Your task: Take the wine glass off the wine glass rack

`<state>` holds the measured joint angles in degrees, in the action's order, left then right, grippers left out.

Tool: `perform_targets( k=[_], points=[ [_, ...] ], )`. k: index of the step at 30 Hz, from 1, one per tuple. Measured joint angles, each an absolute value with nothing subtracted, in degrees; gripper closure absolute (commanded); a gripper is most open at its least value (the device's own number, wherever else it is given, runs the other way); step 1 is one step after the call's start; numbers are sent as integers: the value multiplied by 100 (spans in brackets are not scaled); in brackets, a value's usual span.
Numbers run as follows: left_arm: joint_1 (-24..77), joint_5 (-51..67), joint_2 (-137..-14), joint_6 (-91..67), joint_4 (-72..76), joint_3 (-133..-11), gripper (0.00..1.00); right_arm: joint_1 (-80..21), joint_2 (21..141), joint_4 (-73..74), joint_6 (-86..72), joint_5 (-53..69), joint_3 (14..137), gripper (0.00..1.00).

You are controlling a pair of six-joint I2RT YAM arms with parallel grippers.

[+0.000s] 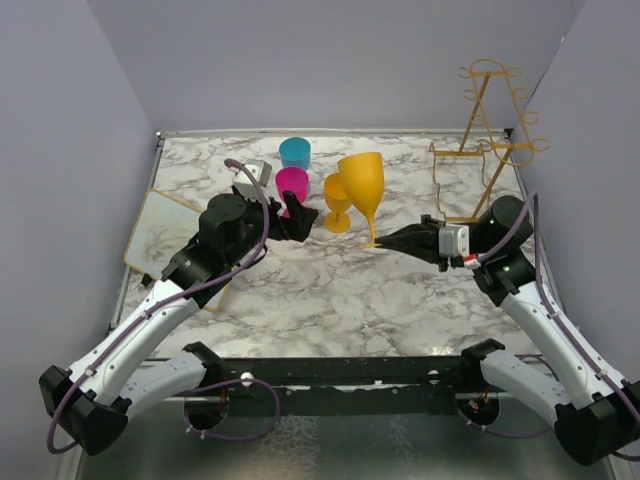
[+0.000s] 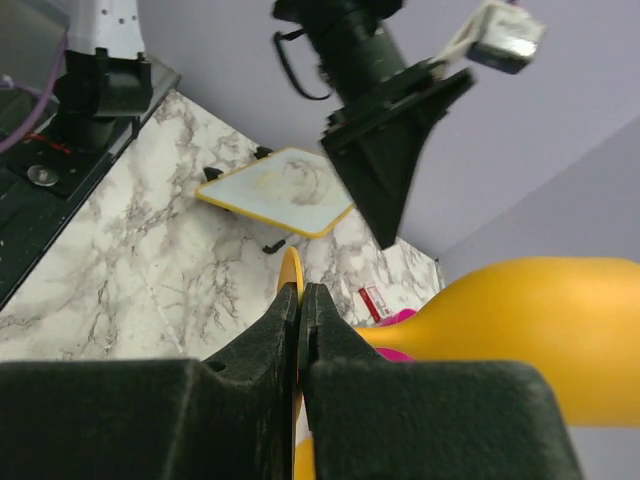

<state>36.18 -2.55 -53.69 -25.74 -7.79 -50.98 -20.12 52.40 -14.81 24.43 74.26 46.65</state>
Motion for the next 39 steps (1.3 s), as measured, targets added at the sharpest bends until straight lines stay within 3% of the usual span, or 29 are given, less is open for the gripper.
perform_targets(
  k=[8,19,39],
  points=[
    [3481,777,-5649,-2985,-899,-6281,1,-2495,4991,-598,4228,7461,4283,99],
    [3420,2777,-5909,-3828,-73,-6082,1,-2683,5022,110,5142,7439,4281,99],
    [3332,3365,-6978,-3992,-722,-6871,3,-2751,5229,604,5629,7465,4462,99]
  ],
)
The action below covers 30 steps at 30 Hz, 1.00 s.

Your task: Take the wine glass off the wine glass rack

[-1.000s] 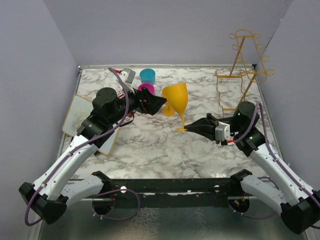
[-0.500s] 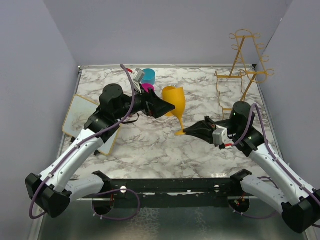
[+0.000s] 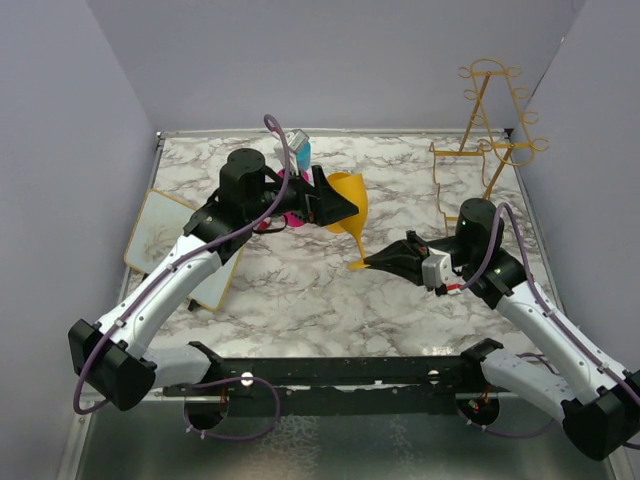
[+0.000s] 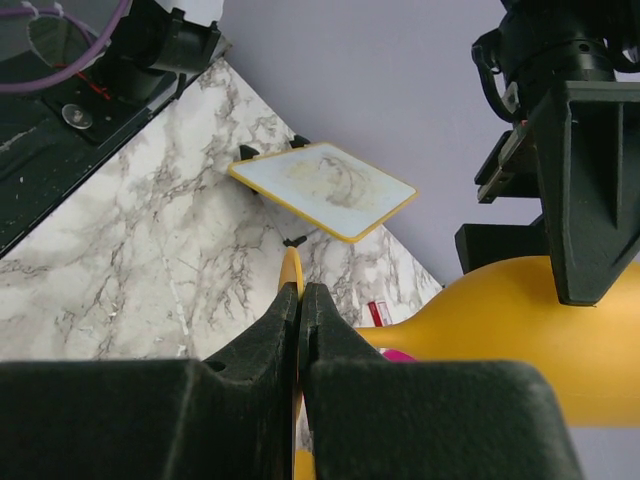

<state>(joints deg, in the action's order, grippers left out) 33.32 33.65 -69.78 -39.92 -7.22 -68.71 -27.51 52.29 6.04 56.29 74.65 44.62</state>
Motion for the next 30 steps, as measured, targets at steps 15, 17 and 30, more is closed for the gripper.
perform_targets(
  k=[15,17,30],
  points=[
    [3332,3323,-7378,-3361,-1664,-7548,1,-2805,5341,934,5867,7470,4580,99],
    [3332,3326,-7413,-3334,-1737,-7548,1,-2818,5347,976,5878,7470,4580,99],
    [3332,3326,-7443,-3282,-1809,-7553,6,-2845,5358,1122,6020,7452,4589,97]
  ],
)
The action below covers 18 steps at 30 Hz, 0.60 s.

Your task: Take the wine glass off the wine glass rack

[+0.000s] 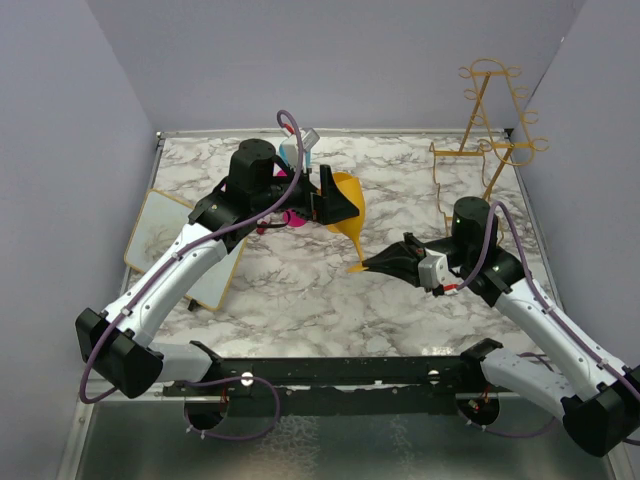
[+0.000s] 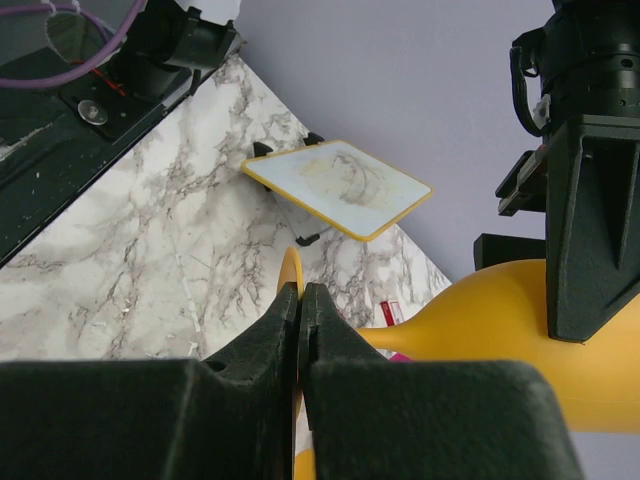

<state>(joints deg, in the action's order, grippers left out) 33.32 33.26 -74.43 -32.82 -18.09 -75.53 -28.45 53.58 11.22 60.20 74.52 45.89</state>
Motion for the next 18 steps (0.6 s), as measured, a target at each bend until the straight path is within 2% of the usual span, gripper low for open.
perform_targets(
  k=[10,11,12,13,14,18],
  points=[
    [3332,3251,-7365,-3205,-1761,-7544,7,-2856,5315,1066,6031,7441,4589,77],
    [3332,3236,-7336,-3181,-1761,-7537,8,-2856,5315,1066,6027,7441,4589,68],
    [3332,3210,-7312,-3148,-1756,-7522,8,-2856,5315,1061,6025,7441,4589,52],
    [3332,3190,-7284,-3116,-1756,-7509,8,-2856,5312,1052,6016,7439,4589,20],
    [3332,3157,-7249,-3065,-1745,-7485,8,-2856,5304,1044,5981,7435,4589,9],
    [3332,2985,-7037,-2755,-1712,-7260,8,-2856,5144,880,5837,7338,4584,7]
  ],
)
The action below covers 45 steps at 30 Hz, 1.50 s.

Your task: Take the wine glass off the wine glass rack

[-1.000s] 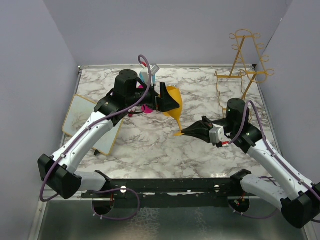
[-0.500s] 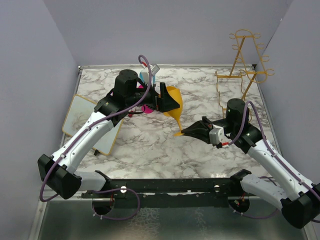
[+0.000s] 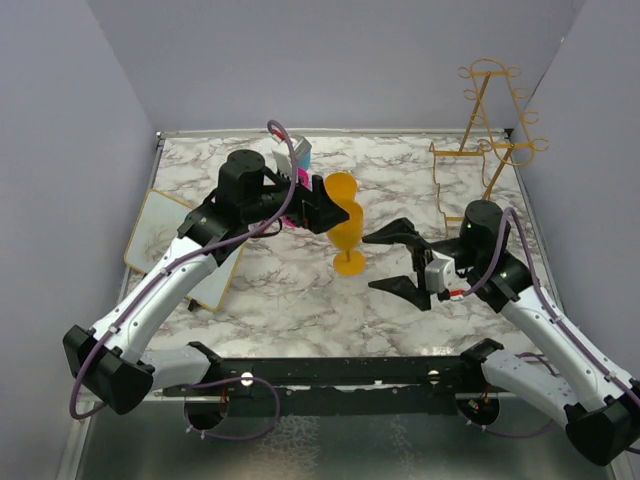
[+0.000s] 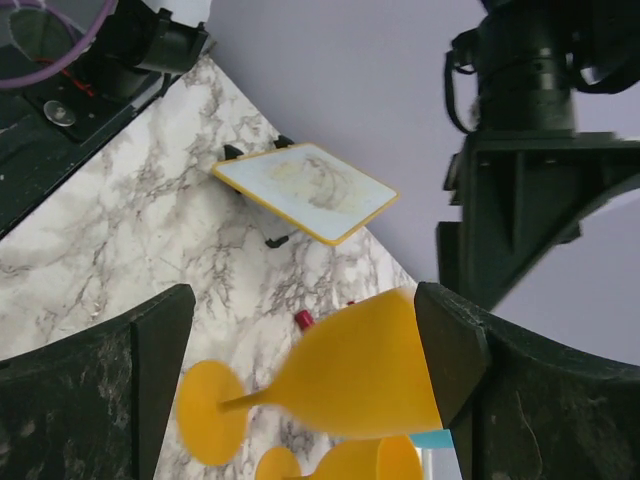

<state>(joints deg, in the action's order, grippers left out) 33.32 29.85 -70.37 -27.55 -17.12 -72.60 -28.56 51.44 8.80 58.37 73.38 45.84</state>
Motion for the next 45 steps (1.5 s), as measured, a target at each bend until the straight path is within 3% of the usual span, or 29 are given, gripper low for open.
perform_targets(
  k=[8,15,25,41,45],
  points=[
    [3332,2303,-6254,-1564,-1601,-6316,10,-2856,4224,580,5387,6855,4589,7],
    [3332,1968,-6018,-1584,-1334,-5693,6,-2871,3922,-611,3695,5297,4469,6],
    [3332,746,-6108,-1920,-1450,-5605,1,-2882,5529,-744,99,2541,4821,1],
    [3332,456,-6250,-2209,-1483,-5354,1,-2880,7846,14,-2449,2309,5367,6],
    [3310,454,-6204,-2213,-1485,-5354,1,-2877,8184,169,-2635,2318,5824,17]
  ],
)
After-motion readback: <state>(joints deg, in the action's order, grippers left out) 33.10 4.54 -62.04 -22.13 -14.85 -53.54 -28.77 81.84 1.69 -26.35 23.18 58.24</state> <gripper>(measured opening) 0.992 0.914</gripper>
